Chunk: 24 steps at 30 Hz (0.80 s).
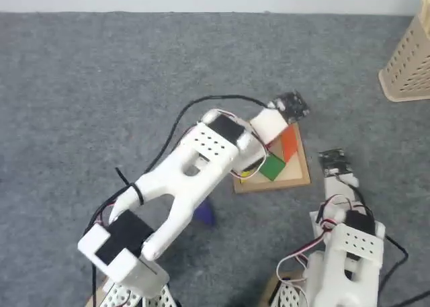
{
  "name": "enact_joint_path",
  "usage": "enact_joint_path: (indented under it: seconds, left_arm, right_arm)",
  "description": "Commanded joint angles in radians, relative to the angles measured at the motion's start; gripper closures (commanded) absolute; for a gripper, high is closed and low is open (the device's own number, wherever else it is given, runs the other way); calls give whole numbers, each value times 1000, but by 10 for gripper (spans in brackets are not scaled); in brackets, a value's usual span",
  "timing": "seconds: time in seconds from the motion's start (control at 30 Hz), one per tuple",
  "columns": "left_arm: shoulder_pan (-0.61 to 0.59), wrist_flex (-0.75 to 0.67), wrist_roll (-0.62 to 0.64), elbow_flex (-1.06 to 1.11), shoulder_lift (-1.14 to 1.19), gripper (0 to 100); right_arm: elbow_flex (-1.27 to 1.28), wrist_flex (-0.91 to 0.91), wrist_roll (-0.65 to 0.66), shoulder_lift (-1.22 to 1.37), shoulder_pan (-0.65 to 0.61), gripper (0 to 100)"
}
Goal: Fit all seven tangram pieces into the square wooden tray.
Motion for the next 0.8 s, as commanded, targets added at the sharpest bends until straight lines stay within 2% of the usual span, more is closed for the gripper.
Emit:
enact_joint_path:
  seconds: [0.0,0.23,0.53,0.77]
  left_arm:
    - [11,-40,-17,12,-15,985]
    - [81,-43,-41,-5,98,942]
    - [89,-58,-41,-13,161,942]
    - [87,-71,-66,-10,172,938]
  right_arm:
    - [-6,-18,12,-56,90,992]
    - [71,-8,11,-255,197,992]
    - [140,73,41,-453,166,991]
    - [143,84,41,-470,165,990]
